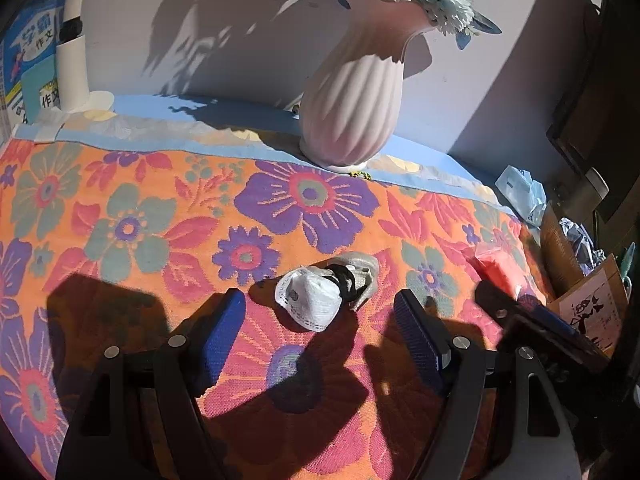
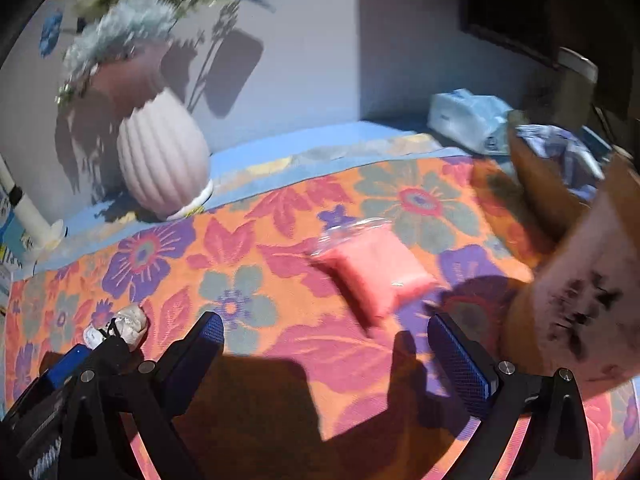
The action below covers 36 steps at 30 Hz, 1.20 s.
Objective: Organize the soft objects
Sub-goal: 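Grasp the white small shoe with the left tool while the right tool grasps the pink bag, then carry the white shoe and pink bag with both tools over the bowl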
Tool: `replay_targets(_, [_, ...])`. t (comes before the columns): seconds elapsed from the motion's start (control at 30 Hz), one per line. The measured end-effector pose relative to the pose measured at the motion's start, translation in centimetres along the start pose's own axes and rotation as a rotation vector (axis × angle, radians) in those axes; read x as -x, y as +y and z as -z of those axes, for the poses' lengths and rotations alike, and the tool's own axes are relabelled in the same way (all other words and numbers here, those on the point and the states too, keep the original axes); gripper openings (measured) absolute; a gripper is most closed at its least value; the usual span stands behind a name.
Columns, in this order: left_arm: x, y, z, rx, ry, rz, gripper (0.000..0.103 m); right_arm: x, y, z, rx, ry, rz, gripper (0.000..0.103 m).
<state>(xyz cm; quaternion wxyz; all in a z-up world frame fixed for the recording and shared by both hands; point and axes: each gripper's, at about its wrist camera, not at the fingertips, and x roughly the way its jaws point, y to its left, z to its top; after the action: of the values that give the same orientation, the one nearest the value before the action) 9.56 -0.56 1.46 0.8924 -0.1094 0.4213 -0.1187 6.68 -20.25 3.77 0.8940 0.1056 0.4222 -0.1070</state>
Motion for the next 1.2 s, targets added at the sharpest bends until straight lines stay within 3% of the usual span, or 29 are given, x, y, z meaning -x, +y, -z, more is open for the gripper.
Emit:
replay_targets(0.23, [-0.3,-0.5,0.2,-0.029,0.016,-0.01,0.075,-3.0,1.1,-2.8,0.058,0.039,0.115,0.102])
replay_targets(0.33, [-0.4,-0.4,0.2,-0.025,0.019,-0.006,0.075,-5.0,1.7,-3.7,0.106,0.06,0.218,0.102])
replay_targets(0.4, [-0.4,-0.6,0.3,-0.029,0.017,-0.01,0.075,-6.3,0.2,-4.1,0.022,0.129,0.153,0.102])
replay_targets(0.5, [-0.6,-0.7,0.3,-0.038,0.021,-0.013,0.075,-6.3,-1.0,-4.2,-0.019,0.123,0.071,0.1])
replay_targets(0.53, [-0.7,-0.8,0.3,-0.04,0.023,-0.017,0.075,-6.1,-0.8,-4.1,0.003,0.111,0.027,0.094])
replay_targets(0.57, [-0.7,-0.8,0.3,-0.041,0.023,-0.019,0.075,-5.8,-0.5,-4.0,0.029,0.102,0.006,0.079])
replay_targets(0.6, [-0.7,-0.8,0.3,-0.042,0.022,-0.019,0.075,-5.5,0.1,-3.9,0.078,0.089,0.005,0.074])
replay_targets(0.67, [-0.8,-0.8,0.3,-0.042,0.025,-0.023,0.075,-5.1,0.7,-3.5,0.115,0.082,-0.026,0.072])
replay_targets(0.8, [-1.3,-1.1,0.1,-0.065,0.045,0.009,0.077,-3.6,-0.2,-2.0,0.066,0.07,-0.141,0.071])
replay_targets(0.93, [-1.8,-1.5,-0.5,-0.069,0.053,-0.026,0.077,-2.0,-0.5,-0.2,0.072,0.067,-0.195,0.071])
replay_targets(1.0, [-2.0,-1.5,-0.8,-0.06,0.052,-0.044,0.074,-1.4,-0.7,0.5,0.071,0.066,-0.203,0.071])
replay_targets(1.07, [-2.2,-1.8,-0.8,-0.08,0.052,-0.073,0.061,-0.9,-0.9,1.0,0.067,0.068,-0.224,0.071])
replay_targets(1.1, [-2.2,-1.9,-0.7,-0.093,0.048,-0.083,0.046,-0.7,-1.0,1.3,0.069,0.069,-0.227,0.071])
replay_targets(1.2, [-1.7,-2.8,-0.4,-0.143,0.02,-0.078,0.046,0.2,-1.3,1.9,0.072,0.059,-0.268,0.07])
